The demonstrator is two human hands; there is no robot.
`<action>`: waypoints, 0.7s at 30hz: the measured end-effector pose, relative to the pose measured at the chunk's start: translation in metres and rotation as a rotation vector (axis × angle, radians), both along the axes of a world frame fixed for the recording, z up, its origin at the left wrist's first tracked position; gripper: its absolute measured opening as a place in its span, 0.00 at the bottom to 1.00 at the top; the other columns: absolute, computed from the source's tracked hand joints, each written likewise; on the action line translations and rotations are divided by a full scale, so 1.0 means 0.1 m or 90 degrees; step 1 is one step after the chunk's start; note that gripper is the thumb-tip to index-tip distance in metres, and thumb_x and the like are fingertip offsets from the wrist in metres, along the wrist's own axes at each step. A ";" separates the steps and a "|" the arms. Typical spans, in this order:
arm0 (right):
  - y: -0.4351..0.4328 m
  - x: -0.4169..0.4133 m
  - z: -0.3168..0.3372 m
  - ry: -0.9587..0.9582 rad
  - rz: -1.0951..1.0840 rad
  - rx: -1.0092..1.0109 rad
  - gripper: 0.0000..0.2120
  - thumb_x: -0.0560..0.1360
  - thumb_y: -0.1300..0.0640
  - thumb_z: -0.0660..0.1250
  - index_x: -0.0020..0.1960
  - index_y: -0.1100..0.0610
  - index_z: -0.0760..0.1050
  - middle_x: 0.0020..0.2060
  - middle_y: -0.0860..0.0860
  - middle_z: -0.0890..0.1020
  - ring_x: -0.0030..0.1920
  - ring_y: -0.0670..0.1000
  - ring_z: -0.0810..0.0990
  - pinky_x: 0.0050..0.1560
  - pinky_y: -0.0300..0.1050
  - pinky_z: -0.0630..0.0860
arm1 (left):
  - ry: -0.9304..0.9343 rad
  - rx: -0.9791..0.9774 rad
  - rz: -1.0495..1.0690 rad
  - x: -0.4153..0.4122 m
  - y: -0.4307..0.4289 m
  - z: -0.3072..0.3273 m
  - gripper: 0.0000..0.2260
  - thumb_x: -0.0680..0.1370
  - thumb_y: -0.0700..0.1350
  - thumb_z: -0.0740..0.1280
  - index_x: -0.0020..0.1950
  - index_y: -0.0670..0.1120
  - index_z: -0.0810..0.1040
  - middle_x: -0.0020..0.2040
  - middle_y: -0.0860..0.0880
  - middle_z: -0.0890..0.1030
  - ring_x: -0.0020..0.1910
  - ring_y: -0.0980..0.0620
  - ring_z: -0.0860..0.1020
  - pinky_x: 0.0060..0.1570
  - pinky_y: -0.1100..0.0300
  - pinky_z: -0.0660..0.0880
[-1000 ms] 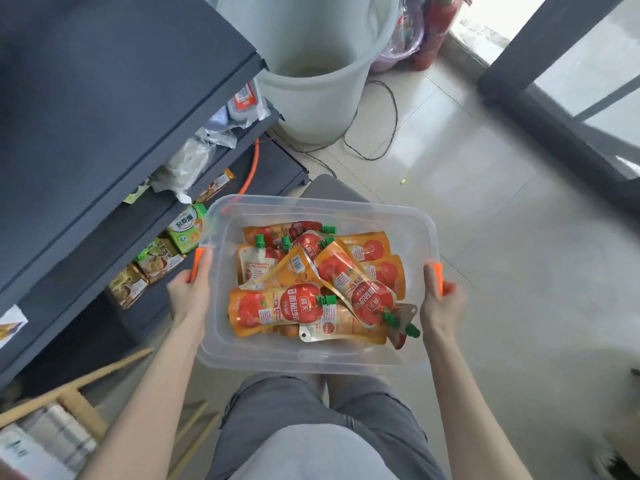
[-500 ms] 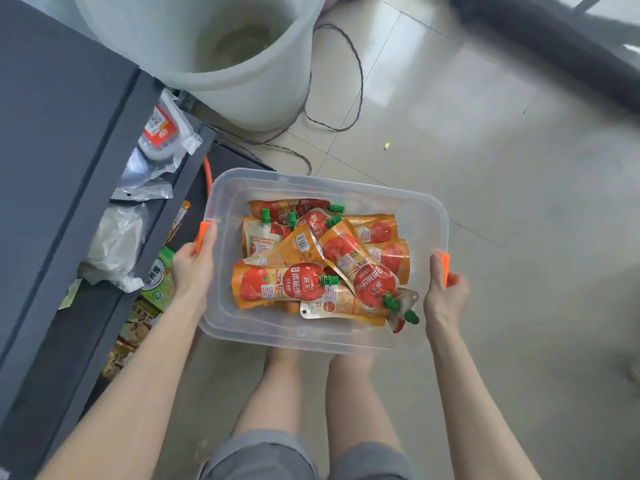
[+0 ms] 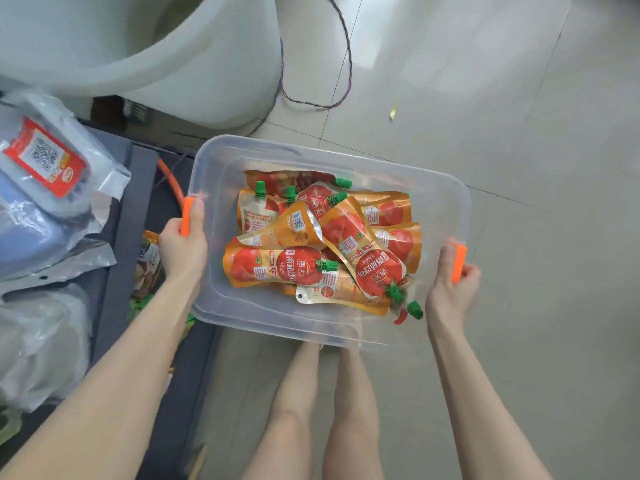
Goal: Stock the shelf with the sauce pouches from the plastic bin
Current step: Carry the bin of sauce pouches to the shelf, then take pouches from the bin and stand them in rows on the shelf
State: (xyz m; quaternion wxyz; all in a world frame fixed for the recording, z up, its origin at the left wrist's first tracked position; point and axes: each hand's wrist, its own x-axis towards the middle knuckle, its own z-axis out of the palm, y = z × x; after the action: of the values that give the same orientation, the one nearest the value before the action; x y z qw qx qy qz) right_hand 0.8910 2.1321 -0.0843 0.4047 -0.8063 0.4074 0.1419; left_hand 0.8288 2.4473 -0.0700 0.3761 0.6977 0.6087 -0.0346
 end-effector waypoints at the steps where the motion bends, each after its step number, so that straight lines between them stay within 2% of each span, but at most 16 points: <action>1: 0.01 -0.03 -0.01 -0.006 0.007 -0.008 0.19 0.77 0.40 0.60 0.49 0.57 0.66 0.37 0.48 0.71 0.42 0.51 0.71 0.46 0.46 0.66 | 0.001 0.015 -0.010 -0.01 -0.01 -0.03 0.22 0.78 0.61 0.57 0.33 0.46 0.64 0.32 0.50 0.68 0.32 0.51 0.66 0.30 0.57 0.61; 3: 0.01 -0.06 -0.01 -0.017 0.019 -0.033 0.18 0.77 0.41 0.60 0.48 0.57 0.65 0.39 0.50 0.72 0.42 0.52 0.71 0.45 0.45 0.65 | 0.012 0.048 -0.043 -0.05 -0.03 -0.05 0.21 0.79 0.59 0.55 0.39 0.42 0.67 0.34 0.48 0.70 0.37 0.48 0.68 0.32 0.55 0.55; 5: 0.02 -0.06 -0.01 -0.029 0.034 -0.049 0.16 0.77 0.43 0.61 0.48 0.57 0.64 0.36 0.47 0.71 0.41 0.52 0.71 0.43 0.44 0.64 | 0.013 0.067 -0.066 -0.07 -0.04 -0.06 0.19 0.80 0.57 0.54 0.45 0.41 0.67 0.37 0.48 0.71 0.41 0.48 0.69 0.33 0.61 0.56; 7: 0.03 -0.07 0.00 -0.029 0.052 -0.044 0.15 0.77 0.45 0.62 0.49 0.57 0.64 0.35 0.45 0.69 0.40 0.51 0.70 0.41 0.42 0.62 | 0.000 0.064 -0.077 -0.10 -0.04 -0.05 0.17 0.80 0.56 0.55 0.46 0.42 0.67 0.38 0.48 0.72 0.43 0.47 0.70 0.35 0.62 0.58; 8: 0.04 -0.10 0.01 -0.031 0.061 -0.035 0.15 0.77 0.46 0.63 0.50 0.57 0.65 0.36 0.45 0.69 0.40 0.51 0.70 0.42 0.42 0.63 | -0.004 0.064 -0.090 -0.12 -0.04 -0.04 0.17 0.80 0.56 0.56 0.48 0.42 0.68 0.42 0.46 0.73 0.45 0.47 0.71 0.38 0.62 0.59; 9: 0.04 -0.13 0.03 -0.037 0.074 -0.028 0.16 0.76 0.46 0.63 0.52 0.58 0.67 0.39 0.48 0.71 0.42 0.52 0.71 0.45 0.43 0.65 | -0.002 0.063 -0.109 -0.16 -0.05 -0.04 0.17 0.80 0.56 0.57 0.50 0.41 0.69 0.47 0.43 0.73 0.48 0.47 0.72 0.41 0.62 0.60; 11: 0.06 -0.22 0.09 -0.040 0.127 -0.031 0.24 0.74 0.45 0.64 0.62 0.60 0.68 0.51 0.54 0.73 0.52 0.54 0.73 0.54 0.47 0.69 | 0.006 0.046 -0.143 -0.25 -0.12 -0.02 0.22 0.79 0.55 0.59 0.63 0.39 0.68 0.61 0.40 0.71 0.58 0.45 0.71 0.53 0.59 0.64; 13: 0.11 -0.34 0.17 -0.049 0.189 -0.078 0.31 0.73 0.45 0.64 0.70 0.60 0.63 0.63 0.57 0.70 0.64 0.54 0.67 0.65 0.49 0.66 | 0.010 0.034 -0.158 -0.36 -0.25 0.03 0.29 0.78 0.56 0.61 0.74 0.43 0.58 0.71 0.42 0.63 0.68 0.43 0.65 0.66 0.49 0.64; 15: 0.21 -0.48 0.26 -0.106 0.244 -0.143 0.31 0.73 0.46 0.64 0.70 0.62 0.63 0.67 0.59 0.67 0.67 0.54 0.63 0.69 0.52 0.63 | -0.003 0.073 -0.187 -0.45 -0.43 0.09 0.30 0.77 0.54 0.63 0.74 0.44 0.57 0.75 0.43 0.57 0.72 0.43 0.60 0.69 0.43 0.61; 18: 0.38 -0.59 0.31 -0.194 0.337 -0.141 0.22 0.74 0.52 0.65 0.64 0.64 0.71 0.63 0.60 0.72 0.64 0.54 0.67 0.67 0.38 0.60 | -0.047 0.178 -0.280 -0.47 -0.66 0.14 0.21 0.76 0.49 0.65 0.66 0.42 0.70 0.73 0.42 0.61 0.71 0.45 0.60 0.68 0.47 0.62; 21: 0.57 -0.50 0.22 -0.112 0.386 -0.041 0.19 0.76 0.54 0.66 0.63 0.61 0.72 0.60 0.56 0.75 0.61 0.54 0.71 0.63 0.46 0.67 | -0.093 0.077 -0.341 -0.30 -0.72 0.06 0.18 0.76 0.46 0.66 0.64 0.42 0.72 0.69 0.44 0.66 0.68 0.48 0.64 0.66 0.55 0.63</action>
State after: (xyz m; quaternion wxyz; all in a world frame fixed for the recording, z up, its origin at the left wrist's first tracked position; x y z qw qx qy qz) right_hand 0.8408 2.1888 -0.0623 0.3524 -0.9124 0.1162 0.1726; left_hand 0.7991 2.3748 -0.0644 0.3538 0.8557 0.3748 -0.0461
